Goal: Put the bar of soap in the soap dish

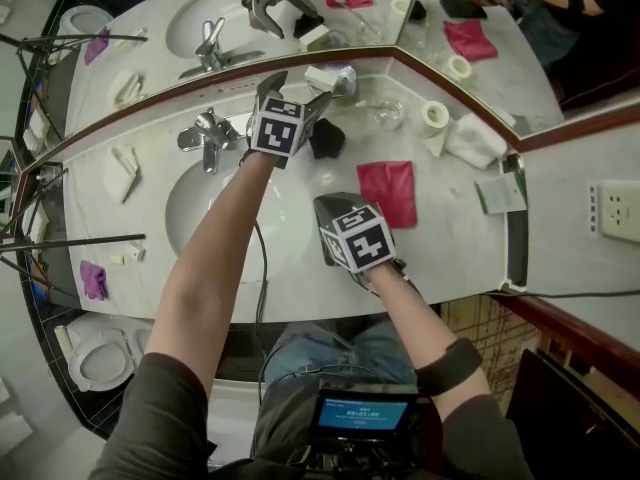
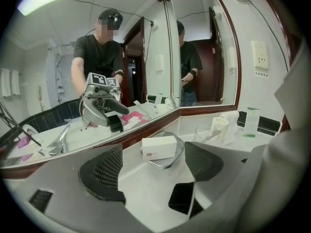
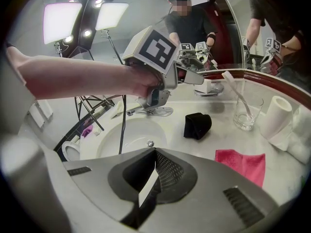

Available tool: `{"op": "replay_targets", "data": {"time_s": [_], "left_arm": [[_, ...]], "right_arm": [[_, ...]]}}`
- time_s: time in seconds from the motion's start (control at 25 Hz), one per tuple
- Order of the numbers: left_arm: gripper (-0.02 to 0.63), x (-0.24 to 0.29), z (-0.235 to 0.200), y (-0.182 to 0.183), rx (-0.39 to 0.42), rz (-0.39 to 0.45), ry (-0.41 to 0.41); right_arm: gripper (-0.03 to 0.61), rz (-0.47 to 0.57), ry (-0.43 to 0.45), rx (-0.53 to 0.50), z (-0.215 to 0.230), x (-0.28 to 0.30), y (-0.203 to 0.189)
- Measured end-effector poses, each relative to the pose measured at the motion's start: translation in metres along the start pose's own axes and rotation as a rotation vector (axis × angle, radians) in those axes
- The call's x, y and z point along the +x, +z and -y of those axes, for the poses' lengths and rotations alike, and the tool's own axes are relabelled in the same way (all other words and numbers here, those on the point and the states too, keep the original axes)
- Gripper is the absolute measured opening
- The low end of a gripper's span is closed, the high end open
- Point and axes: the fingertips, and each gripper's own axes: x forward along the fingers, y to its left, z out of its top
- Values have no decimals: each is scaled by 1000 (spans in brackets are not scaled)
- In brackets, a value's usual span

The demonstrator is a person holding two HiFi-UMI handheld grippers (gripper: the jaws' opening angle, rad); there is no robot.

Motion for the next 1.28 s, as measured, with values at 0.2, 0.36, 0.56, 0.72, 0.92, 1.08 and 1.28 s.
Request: {"op": "replay_targets", "data": {"time_s": [0.2,0.36,0.56,0.72,0.92,1.08,1.28], "left_arm": [[393,-44,-7,7,-50,0,20],[370,-85,-7,19,-62,24,40],[228,-140,-4,23,-65,53,82],[147,-175,7,12,-73,56,102],[73,-208,18,3,-97,67,136],[7,-233,28,-1,-122,88,178],[0,-260,46,-7,-168,108,212]], "right_arm": [[17,-13,7,-7,-6,-10,3],[17,-18,4,-29,-7,-24,8],[17,-13,-11,-54,-3,-45,11],[17,-12,-24,-49,5,-59,7],[17,6,-32,-52,9,-77,9],[17,22,-24,-60,11,-92,6],[17,51,-52,-44,30,-118,-4]]}}
